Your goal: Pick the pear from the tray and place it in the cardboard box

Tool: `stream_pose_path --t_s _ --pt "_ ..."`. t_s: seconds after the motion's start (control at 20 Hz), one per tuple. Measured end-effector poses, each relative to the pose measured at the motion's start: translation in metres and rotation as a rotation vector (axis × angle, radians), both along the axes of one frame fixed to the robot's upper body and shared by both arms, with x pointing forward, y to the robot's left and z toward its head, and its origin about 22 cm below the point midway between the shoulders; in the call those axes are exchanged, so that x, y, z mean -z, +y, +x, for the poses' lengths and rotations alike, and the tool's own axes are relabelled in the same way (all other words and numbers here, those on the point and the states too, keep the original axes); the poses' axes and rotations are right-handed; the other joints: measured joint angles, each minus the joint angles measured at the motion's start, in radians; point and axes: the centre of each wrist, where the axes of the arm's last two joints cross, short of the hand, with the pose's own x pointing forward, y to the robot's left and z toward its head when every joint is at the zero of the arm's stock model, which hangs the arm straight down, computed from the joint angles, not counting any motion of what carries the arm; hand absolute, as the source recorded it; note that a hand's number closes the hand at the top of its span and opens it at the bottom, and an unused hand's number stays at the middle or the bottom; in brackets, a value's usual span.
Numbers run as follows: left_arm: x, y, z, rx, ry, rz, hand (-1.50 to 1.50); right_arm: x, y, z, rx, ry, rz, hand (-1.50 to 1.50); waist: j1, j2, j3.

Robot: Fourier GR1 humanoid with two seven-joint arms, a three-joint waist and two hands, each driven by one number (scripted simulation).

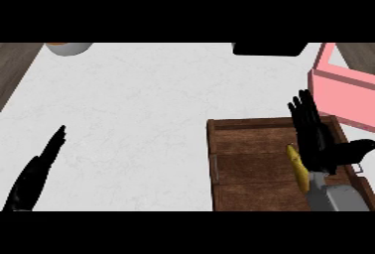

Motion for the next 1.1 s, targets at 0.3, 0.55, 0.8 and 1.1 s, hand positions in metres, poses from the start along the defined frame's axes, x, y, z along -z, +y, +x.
stream_pose_path --t_s 0.3,0.55,0.8,1.1 --pt "0.002 -0.02 0.015 -0.152 -0.047 -0.141 0.0 -0.037 -0.04 -0.013 -0.02 -0.203 -0.358 1.5 -0.035 -0.002 0.02" --pt "0.006 -0.034 0.02 -0.238 -0.041 -0.24 0.0 -0.036 -0.098 -0.041 0.148 -0.208 -0.786 -1.5 -0.061 -0.002 0.019" --pt "0.006 -0.047 0.026 -0.266 -0.04 -0.286 0.0 -0.034 -0.113 -0.087 0.253 -0.279 -1.006 -1.5 -0.053 0.002 0.025" --pt "0.003 -0.054 0.04 -0.269 -0.041 -0.299 0.0 -0.064 -0.111 -0.13 0.235 -0.157 -1.187 -1.5 -0.044 0.005 0.025"
